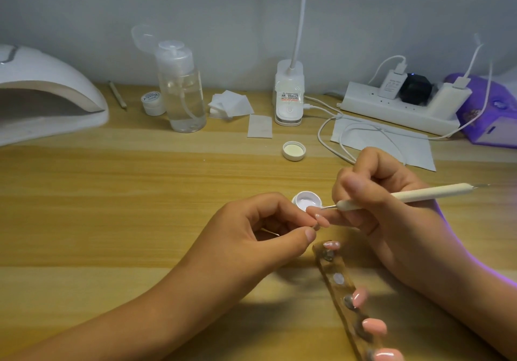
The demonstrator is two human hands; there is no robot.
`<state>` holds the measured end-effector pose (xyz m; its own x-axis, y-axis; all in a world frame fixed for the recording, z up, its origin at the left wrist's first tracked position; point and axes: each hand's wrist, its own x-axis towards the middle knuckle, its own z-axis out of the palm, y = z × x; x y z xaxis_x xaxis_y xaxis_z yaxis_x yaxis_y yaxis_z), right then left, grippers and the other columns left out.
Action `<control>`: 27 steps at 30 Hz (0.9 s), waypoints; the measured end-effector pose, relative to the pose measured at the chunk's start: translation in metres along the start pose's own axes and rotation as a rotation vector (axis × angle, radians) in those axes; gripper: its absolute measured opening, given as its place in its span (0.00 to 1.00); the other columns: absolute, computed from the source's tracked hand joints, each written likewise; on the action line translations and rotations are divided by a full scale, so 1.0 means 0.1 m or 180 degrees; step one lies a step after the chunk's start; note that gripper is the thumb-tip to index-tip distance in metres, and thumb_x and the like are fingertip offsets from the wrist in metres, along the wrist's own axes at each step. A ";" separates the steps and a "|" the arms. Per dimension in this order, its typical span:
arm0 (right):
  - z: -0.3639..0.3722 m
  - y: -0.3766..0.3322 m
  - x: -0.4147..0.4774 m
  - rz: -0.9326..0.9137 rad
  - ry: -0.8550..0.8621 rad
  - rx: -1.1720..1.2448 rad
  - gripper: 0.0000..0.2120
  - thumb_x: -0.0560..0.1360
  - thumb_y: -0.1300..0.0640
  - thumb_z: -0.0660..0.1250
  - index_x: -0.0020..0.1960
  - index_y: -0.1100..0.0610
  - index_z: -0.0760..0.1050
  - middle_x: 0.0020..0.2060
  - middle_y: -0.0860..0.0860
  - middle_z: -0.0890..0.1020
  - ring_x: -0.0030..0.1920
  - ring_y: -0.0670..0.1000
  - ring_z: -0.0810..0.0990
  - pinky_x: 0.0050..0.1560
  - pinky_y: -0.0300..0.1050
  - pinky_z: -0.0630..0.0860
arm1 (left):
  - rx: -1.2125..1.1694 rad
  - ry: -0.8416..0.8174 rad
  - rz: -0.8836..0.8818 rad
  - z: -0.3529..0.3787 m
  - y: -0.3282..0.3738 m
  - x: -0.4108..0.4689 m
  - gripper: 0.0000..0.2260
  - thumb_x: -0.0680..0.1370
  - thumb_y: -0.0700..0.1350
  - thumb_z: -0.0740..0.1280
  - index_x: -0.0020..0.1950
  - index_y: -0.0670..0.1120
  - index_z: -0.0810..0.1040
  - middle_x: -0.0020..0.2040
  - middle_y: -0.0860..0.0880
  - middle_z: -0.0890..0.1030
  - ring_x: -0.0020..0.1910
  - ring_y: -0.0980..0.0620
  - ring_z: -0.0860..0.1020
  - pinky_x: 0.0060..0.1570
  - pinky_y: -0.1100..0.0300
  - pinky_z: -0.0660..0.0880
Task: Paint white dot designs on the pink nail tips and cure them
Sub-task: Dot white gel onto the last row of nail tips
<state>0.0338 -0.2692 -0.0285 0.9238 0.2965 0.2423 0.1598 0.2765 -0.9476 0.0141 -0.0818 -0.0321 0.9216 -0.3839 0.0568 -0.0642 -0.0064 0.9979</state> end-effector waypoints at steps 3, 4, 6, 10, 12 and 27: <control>-0.02 -0.01 -0.01 -0.0078 0.0149 -0.0227 0.15 0.67 0.41 0.74 0.37 0.50 0.75 0.29 0.47 0.74 0.31 0.44 0.74 0.52 0.56 0.78 | -0.0016 -0.0020 -0.0009 0.00 0.00 0.00 0.03 0.70 0.43 0.71 0.40 0.51 0.83 0.43 0.54 0.85 0.35 0.62 0.76 0.35 0.72 0.71; -0.02 -0.01 0.00 -0.0106 0.0202 -0.0281 0.14 0.67 0.40 0.74 0.38 0.49 0.75 0.30 0.47 0.74 0.32 0.45 0.73 0.55 0.59 0.76 | -0.0037 -0.0026 -0.0015 0.00 0.00 0.00 0.03 0.70 0.43 0.70 0.40 0.51 0.83 0.43 0.55 0.85 0.35 0.62 0.76 0.35 0.72 0.71; -0.03 -0.02 0.02 -0.0149 0.0379 -0.0499 0.14 0.66 0.39 0.74 0.39 0.48 0.77 0.32 0.47 0.76 0.37 0.45 0.76 0.57 0.55 0.72 | -0.0051 -0.0031 -0.0020 0.00 0.00 0.00 0.03 0.70 0.43 0.70 0.40 0.50 0.83 0.44 0.56 0.85 0.35 0.62 0.77 0.36 0.73 0.71; -0.06 -0.02 0.10 -0.0169 0.0645 -0.1236 0.08 0.68 0.48 0.71 0.43 0.51 0.81 0.38 0.47 0.83 0.41 0.41 0.79 0.43 0.31 0.74 | -0.0055 -0.0026 0.0006 0.01 -0.02 0.01 0.03 0.70 0.43 0.70 0.40 0.50 0.82 0.44 0.56 0.85 0.35 0.62 0.77 0.36 0.73 0.71; -0.07 -0.02 0.10 -0.0156 0.0676 -0.1495 0.08 0.69 0.49 0.70 0.45 0.52 0.81 0.38 0.48 0.83 0.39 0.40 0.79 0.40 0.29 0.73 | -0.0071 -0.0036 0.0008 0.00 -0.02 0.01 0.04 0.70 0.43 0.70 0.40 0.51 0.83 0.44 0.56 0.85 0.35 0.62 0.77 0.35 0.72 0.71; -0.08 0.09 0.09 -0.0571 -0.0017 -0.2593 0.06 0.74 0.46 0.65 0.46 0.47 0.78 0.40 0.48 0.78 0.39 0.48 0.71 0.38 0.45 0.71 | -0.0057 -0.0051 -0.0001 -0.01 -0.03 0.01 0.04 0.71 0.44 0.70 0.43 0.50 0.83 0.36 0.59 0.82 0.34 0.64 0.76 0.34 0.73 0.71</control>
<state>0.0464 -0.2715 -0.0368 0.8591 0.3158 0.4029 0.5078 -0.4272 -0.7481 0.0153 -0.0810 -0.0351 0.9154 -0.3987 0.0561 -0.0568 0.0101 0.9983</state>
